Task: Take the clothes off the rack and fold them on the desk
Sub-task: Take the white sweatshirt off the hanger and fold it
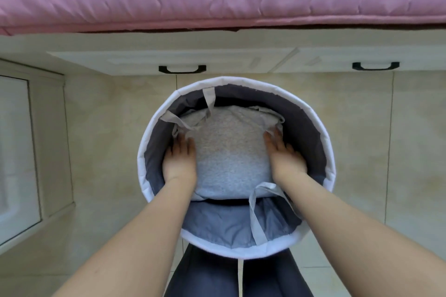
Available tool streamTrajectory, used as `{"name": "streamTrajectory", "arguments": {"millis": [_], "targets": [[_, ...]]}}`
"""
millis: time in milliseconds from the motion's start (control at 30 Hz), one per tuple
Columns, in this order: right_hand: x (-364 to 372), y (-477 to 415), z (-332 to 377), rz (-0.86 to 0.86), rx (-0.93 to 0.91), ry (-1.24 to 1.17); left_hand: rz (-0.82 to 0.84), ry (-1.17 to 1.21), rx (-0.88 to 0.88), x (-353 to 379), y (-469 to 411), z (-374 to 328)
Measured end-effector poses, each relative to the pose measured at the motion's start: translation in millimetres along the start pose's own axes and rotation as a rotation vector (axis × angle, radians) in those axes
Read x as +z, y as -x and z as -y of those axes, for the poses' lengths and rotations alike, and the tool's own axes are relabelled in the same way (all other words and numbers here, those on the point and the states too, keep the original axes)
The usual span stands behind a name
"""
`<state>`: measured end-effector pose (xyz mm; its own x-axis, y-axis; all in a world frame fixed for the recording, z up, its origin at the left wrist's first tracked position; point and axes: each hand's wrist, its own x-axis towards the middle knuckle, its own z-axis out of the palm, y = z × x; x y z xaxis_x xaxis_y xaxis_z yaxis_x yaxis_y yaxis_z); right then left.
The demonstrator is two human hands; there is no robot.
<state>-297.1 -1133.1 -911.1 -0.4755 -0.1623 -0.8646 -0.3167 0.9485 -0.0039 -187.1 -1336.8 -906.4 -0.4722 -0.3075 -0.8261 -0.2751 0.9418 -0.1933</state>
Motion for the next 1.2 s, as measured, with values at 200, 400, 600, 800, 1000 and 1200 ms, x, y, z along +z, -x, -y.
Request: {"name": "streamTrajectory", "arguments": {"millis": [200,400,600,800,1000,1200], "targets": [[-75.5,82.5,5.3,-0.223,-0.059,-0.193,-0.124,0.329,0.001,-80.0,68.2,20.3],[-248.0,206.2,-13.9,-0.575,-0.025,-0.499,-0.443,0.655,0.133,-260.1,154.9,32.1],[-393.3,396.1,-73.0,-0.894,-0.039,-0.638,-0.695,0.860,0.394,-436.8,304.5,5.7],[-419.6,587.7,-156.6,-1.080,0.065,-0.696,-0.752,0.828,0.694,-538.8,459.7,-56.7],[-363.6,727.0,-247.8,-1.257,0.281,-0.808,-0.701,0.705,1.078,-564.2,603.9,-164.3],[-263.1,831.7,-341.4,-1.362,0.454,-0.950,-0.624,0.557,1.321,-520.9,714.2,-282.1]]}}
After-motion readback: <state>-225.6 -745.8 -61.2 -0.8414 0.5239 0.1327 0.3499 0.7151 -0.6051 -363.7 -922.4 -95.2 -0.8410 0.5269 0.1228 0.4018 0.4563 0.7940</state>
